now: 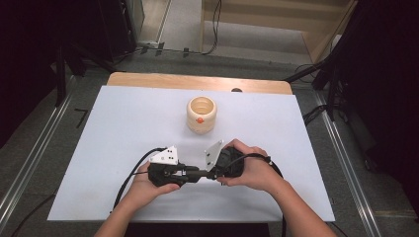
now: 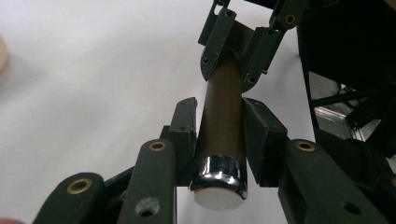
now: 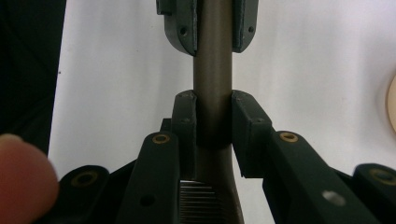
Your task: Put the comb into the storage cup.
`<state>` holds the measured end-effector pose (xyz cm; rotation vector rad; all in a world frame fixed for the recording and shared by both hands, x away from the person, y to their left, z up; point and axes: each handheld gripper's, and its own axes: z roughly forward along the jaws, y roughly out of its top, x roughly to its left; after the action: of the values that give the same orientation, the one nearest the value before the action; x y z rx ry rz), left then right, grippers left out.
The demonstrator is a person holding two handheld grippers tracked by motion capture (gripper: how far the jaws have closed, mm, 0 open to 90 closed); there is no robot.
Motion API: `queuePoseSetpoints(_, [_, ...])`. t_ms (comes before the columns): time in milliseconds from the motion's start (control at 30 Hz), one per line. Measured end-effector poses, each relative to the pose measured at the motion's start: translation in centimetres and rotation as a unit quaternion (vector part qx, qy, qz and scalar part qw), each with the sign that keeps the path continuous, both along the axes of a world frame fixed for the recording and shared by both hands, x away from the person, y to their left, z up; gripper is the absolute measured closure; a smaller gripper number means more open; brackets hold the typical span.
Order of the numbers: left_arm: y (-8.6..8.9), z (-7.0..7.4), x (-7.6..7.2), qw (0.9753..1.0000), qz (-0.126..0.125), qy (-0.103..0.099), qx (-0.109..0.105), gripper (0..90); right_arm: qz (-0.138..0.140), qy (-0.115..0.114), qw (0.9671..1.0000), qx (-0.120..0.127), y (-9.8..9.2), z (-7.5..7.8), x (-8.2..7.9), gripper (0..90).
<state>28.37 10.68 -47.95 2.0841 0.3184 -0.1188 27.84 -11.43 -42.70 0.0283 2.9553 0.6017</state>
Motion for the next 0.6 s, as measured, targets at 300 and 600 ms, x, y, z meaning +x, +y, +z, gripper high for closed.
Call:
queuePoseSetpoints(300, [0.10,-0.05,-0.03,0.9997,-0.024,0.004,-0.001,71.7,0.022,0.004,0.9998,-0.005,0.17,-0.22,-0.13,71.1])
queuePoseSetpoints(600, [0.29,0.14,-0.19,0.9995,-0.031,-0.004,-0.006,72.1,0.025,0.006,0.9997,0.006,-0.02,-0.06,-0.25,70.9])
